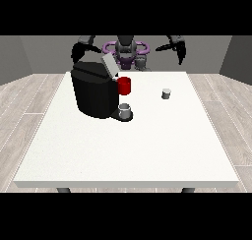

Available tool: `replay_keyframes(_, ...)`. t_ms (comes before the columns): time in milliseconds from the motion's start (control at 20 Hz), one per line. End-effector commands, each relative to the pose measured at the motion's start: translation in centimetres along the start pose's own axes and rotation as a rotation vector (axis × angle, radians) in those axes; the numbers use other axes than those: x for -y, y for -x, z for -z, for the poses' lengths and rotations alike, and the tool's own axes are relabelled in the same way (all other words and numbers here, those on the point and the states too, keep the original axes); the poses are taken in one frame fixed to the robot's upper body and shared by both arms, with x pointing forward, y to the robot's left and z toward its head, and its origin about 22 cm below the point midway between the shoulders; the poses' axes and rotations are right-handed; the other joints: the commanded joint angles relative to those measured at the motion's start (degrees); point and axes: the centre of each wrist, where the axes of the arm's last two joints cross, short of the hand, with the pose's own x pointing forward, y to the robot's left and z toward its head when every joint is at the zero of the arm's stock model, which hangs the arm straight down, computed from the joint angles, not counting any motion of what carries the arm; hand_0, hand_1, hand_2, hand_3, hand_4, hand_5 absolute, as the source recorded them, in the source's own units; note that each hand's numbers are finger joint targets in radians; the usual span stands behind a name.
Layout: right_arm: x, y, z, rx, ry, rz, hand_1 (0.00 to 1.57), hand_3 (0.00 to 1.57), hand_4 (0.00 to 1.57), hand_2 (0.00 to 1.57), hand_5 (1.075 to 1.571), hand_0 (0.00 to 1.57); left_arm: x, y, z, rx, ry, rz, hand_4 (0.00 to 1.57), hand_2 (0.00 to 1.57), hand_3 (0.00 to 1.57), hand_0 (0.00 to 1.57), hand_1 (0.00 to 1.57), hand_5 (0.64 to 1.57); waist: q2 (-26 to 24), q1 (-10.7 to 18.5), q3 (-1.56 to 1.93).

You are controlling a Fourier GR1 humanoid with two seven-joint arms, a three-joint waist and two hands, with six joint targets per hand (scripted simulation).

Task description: Insert the coffee pod into the coffee machine and close the lid

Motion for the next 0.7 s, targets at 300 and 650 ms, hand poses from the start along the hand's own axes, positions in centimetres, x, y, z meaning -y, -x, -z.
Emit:
replay_keyframes(300,-2.0,-1.5,1.0,0.069,-0.070,0.024,0.00,0.00,0.12,0.00,1.571,0.00,-4.8,0.8,4.3,-0.111,-0.018,0.068,0.00,0.00,0.00,0.00,0.00,1.571,6.03,-4.81,-0.01)
replay_keyframes(650,-1.6,-3.6,2.8,0.091,-0.084,0.020,0.00,0.00,0.33,0.00,1.571,0.00,-6.6,3.2,4.3,-0.201,-0.010,0.139,0.00,0.00,0.00,0.00,0.00,1.571,9.56,-5.31,-0.03)
